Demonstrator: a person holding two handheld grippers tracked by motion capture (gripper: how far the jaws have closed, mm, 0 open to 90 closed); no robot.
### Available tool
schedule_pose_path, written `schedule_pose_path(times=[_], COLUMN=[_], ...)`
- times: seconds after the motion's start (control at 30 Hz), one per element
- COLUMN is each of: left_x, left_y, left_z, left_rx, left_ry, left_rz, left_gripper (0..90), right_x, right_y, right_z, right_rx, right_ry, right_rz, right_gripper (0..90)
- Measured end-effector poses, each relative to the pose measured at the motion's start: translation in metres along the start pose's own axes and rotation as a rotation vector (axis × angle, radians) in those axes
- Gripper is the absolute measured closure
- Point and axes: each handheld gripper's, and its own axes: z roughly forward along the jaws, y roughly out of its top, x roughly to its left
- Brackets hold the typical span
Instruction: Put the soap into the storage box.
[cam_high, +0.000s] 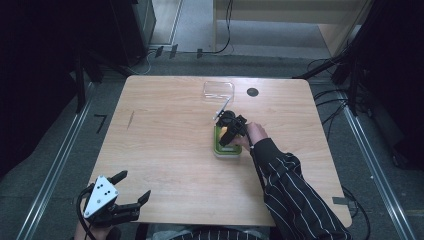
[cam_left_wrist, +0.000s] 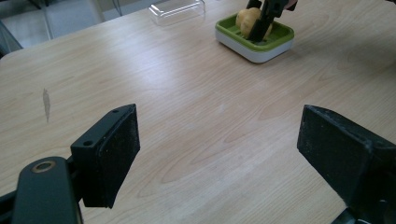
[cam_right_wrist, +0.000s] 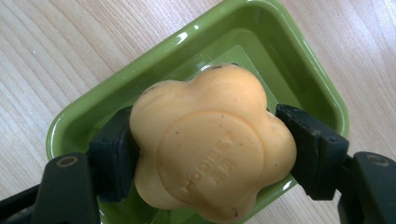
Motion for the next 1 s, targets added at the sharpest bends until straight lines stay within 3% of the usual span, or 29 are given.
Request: schedule_pose_path(times=[1.0], left_x=[0.0], left_y=[-0.0001], left_z=[-0.0003], left_rx=[-0.001], left_ry=[0.001], left_rz=[-0.001], left_gripper=[13.6], right_x=[0.002], right_y=[-0.0006], right_z=[0.0072], right_rx=[0.029], right_ry=[-0.014], right_rz=[-0.004], right_gripper=[27.5])
